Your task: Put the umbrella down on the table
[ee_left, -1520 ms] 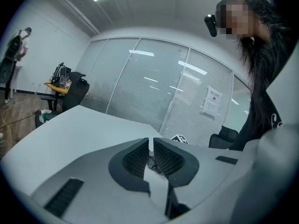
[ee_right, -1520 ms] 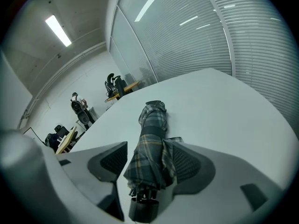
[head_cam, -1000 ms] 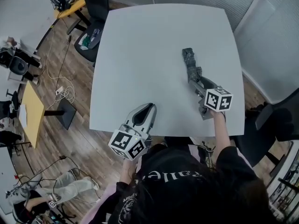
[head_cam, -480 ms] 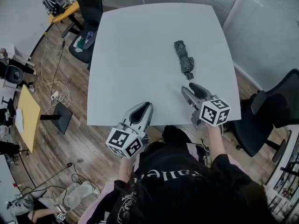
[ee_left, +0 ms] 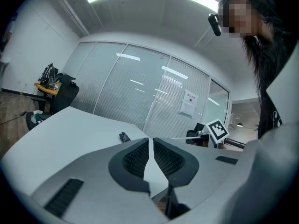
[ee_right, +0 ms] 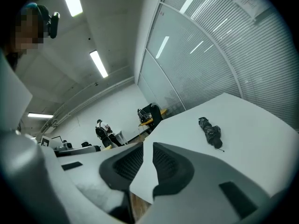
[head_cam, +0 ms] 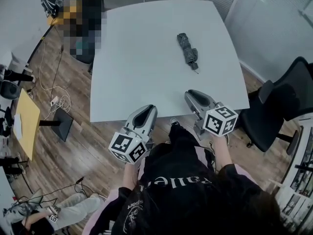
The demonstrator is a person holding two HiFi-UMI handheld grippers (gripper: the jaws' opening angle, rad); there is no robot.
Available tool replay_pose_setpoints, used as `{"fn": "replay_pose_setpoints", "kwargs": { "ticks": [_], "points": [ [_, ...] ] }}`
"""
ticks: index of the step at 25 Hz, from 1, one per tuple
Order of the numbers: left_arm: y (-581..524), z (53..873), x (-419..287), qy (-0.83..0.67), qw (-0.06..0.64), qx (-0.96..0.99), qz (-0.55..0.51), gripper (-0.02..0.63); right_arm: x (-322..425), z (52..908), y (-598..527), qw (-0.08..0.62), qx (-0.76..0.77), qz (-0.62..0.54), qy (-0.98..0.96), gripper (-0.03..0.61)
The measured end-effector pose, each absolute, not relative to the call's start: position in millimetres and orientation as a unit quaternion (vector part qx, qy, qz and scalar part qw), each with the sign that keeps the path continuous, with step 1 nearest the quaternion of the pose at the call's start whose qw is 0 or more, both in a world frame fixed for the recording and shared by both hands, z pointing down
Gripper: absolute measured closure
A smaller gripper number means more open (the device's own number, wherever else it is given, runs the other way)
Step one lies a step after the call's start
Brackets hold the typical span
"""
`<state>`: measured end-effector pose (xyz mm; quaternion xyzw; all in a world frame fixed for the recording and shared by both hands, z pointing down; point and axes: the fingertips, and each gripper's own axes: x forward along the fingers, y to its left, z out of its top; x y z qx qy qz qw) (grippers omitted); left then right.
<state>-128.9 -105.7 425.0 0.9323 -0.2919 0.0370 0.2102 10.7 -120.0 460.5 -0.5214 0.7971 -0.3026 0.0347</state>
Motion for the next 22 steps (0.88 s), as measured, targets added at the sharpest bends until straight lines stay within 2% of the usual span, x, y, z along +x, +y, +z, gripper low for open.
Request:
{"fn": "replay_pose_setpoints", "kwargs": {
  "ticks": [10, 22],
  "points": [
    [-72, 426, -147, -0.284, 0.211, 0.935, 0.036, 0.568, -21, 448, -71, 0.027, -0.519, -0.281, 0.807, 0.545],
    [-53, 424, -152, -0.272, 0.211, 0.938, 0.027, 0.568, -35, 442, -44, 0.009, -0.522, -0.268, 0.810, 0.551]
  ]
}}
